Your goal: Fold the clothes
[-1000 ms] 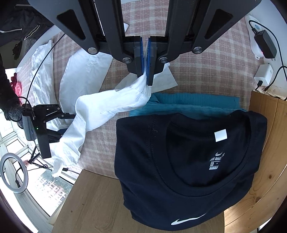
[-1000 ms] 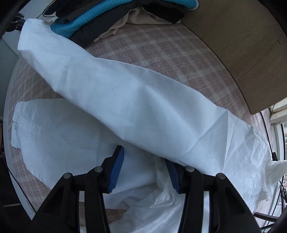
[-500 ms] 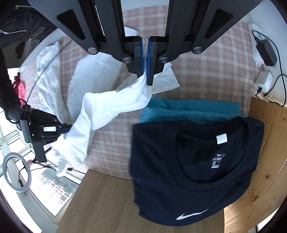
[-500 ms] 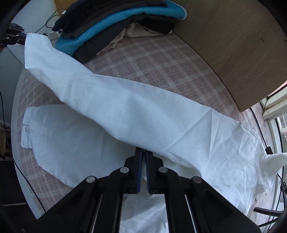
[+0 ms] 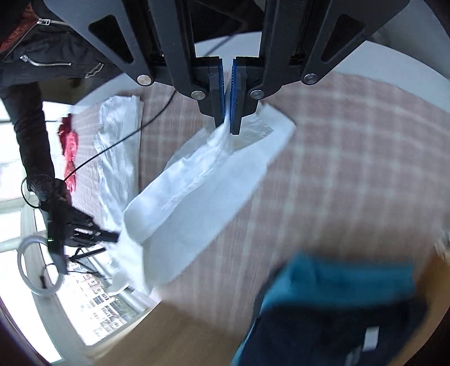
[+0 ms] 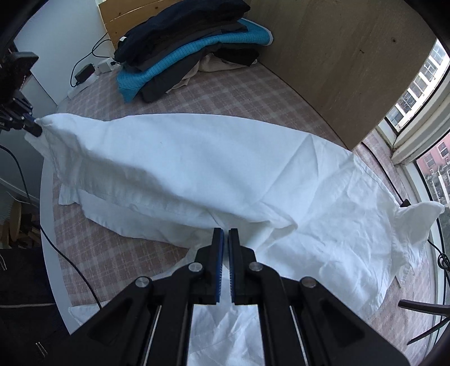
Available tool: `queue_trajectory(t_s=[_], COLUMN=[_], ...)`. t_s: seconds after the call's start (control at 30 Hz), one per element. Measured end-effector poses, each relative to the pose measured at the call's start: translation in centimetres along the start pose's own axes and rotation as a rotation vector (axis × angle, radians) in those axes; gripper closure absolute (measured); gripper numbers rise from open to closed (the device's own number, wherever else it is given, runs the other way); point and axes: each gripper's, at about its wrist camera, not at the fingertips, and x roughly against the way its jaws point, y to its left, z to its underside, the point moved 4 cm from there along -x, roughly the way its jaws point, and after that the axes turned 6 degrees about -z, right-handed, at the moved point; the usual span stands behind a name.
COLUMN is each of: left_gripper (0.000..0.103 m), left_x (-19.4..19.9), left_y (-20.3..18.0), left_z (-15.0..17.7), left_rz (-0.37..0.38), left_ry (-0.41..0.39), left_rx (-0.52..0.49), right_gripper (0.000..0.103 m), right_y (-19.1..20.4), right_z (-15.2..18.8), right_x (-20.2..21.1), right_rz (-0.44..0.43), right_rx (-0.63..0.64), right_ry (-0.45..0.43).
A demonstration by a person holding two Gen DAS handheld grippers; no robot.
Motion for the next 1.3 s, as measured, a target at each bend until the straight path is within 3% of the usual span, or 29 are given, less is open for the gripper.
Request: queue_trajectory(t_s=[0.07,0.2,0.4,0.57,0.63,0.7,0.73,0.8,1.0,1.1,1.23,1.3], left_gripper=[0.1,0.088,0.085,0.085,0.085,0.084,0.083,0.069,0.07,0.07,0.071,0.09], left_x=[-2.7,-6.3,-4.0,-3.0,-3.3,-3.7,-4.1,-5.1,-8.3,-9.4,-9.7,-9.5], left_y=[1.5,4.1,3.5,0.4,-1.6,-4.0,-5.5,-7.8,-10.0,-10.1,-10.9,-11.2], left_z=[0.4,0.7,2.1,4.8,5.4,5.9,6.1,6.1,6.1,6.4,6.5,6.6], left_rz=[0.016,-0.127,-0.148,-0.226,-0.268,-0.302,-0.302,-0.305,-0.435,-0.449,-0.48,-0.481], left_ry=[0.039,0.063,-0.01,-0.052,-0.076,-0.103,-0.112,-0.114,-0.069,-0.038,-0.054,-0.062], left_rx=[0.043,0.079,0.076,0.0,-0.051,-0.114,-0.15,-0.224,-0.367,-0.382,-0.43,-0.446], right_gripper=[0.099,0.099,0.098,0.097,0.091,0.078,0.077,0.077,0.077,0.077,0.077,0.077], right_y=[-0.2,-0.4,-0.6,1.5,3.5,5.6,6.8,9.1,9.2,8.1,6.1,5.1], right_z=[0.3,-0.1,-0.9,-0.3,0.2,0.7,0.9,1.3,2.6,3.5,4.9,5.7], right_x=[-0.7,-3.1,-3.6,-0.6,0.4,0.6,0.4,0.0,-0.9,0.0,1.2,1.8], right_rz=[-0.01,0.001,0.04,0.09,0.044,-0.003,-0.028,-0.074,-0.103,-0.108,-0.086,-0.089], right_rx=[-0.014,-0.027,-0.024,0.004,-0.006,-0.011,-0.013,-0.015,-0.082,-0.132,-0.197,-0.245], right_ry=[0.002,0.018,0.006,-0.04,-0.062,-0.072,-0.073,-0.075,-0.065,-0.088,-0.109,-0.123])
